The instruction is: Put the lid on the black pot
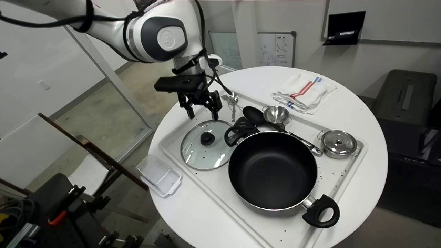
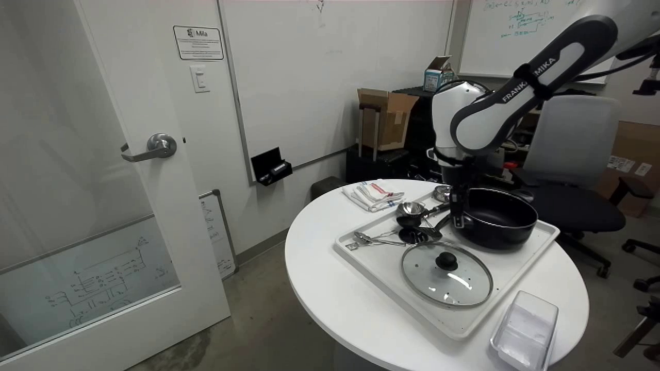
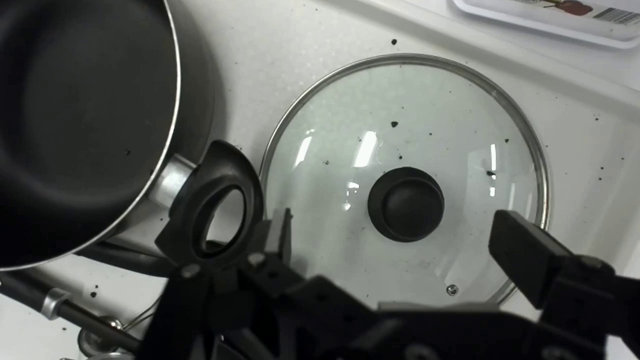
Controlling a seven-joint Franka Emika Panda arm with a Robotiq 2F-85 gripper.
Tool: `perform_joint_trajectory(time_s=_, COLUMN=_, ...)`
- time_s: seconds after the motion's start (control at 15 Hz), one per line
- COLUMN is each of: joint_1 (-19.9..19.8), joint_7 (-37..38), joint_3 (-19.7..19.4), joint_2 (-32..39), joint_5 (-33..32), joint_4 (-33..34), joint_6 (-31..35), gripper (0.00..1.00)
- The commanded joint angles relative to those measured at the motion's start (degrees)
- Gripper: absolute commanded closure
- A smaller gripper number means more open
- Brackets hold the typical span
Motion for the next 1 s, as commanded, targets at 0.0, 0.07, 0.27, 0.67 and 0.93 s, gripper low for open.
perform_joint_trajectory(time_s=0.0, joint_1=0.45, joint_7=0.27, joint_3=-0.31, joint_2=3.19, joint_5=-2.18, joint_4=4.1, joint_6=-0.82, gripper=0.0)
perform_joint_trajectory(time_s=0.07, joint_1=0.57, joint_7=-0.1, joint_3=-0.18, joint_2=3.91, joint_5=-2.68, joint_4=4.85, joint_6=-1.26, gripper=0.0)
perform_joint_trajectory(time_s=0.27, joint_1=1.3, joint_7=-0.36, joint_3=-0.35, joint_2=5.97, joint_5=-4.75, joint_4=6.67, joint_6=-1.72, gripper=0.0)
perform_joint_trajectory(time_s=0.67, joint_1=1.04, joint_7=-0.07, joint_3=0.19, joint_2=5.94, joint_5=-4.8, joint_4=5.96, joint_6=-1.18, gripper=0.0)
perform_joint_trajectory(time_s=0.93, joint_1=1.48, joint_7=0.08, joint_3=0.33, joint_2=6.63, joint_5=-5.15, joint_4=5.49, joint_6=-0.37, gripper=0.0)
